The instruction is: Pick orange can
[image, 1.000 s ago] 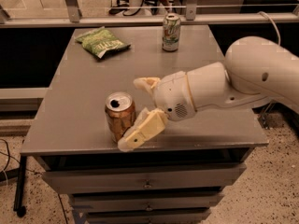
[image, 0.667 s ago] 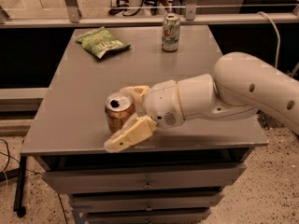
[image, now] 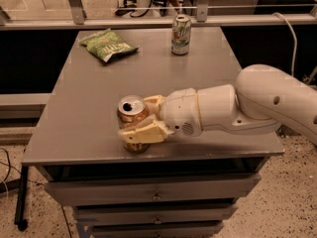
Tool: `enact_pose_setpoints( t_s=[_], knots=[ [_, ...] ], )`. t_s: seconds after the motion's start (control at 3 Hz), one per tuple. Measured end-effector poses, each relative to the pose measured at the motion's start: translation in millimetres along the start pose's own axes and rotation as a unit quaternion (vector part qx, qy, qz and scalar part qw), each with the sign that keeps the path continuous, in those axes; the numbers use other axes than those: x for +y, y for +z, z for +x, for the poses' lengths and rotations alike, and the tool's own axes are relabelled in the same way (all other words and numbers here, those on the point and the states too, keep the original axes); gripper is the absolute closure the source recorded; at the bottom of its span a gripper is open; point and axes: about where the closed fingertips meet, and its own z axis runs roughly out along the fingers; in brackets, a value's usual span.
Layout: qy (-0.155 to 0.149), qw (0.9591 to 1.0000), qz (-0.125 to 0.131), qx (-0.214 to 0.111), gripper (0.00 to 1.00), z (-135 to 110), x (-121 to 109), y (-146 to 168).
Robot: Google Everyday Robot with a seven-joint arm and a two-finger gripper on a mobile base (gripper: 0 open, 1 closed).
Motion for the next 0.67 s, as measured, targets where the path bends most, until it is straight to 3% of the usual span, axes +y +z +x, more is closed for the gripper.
enact_pose_setpoints(
  t_s=[0.33,0.67],
  knots=[
    [-0.01,0.9993,0.035,0.0,0.84,-17.8,-23.7,-27.0],
    [-0.015,0.9962,0.085,0.006,1.0,-62.7,-57.4,-59.7]
  ],
)
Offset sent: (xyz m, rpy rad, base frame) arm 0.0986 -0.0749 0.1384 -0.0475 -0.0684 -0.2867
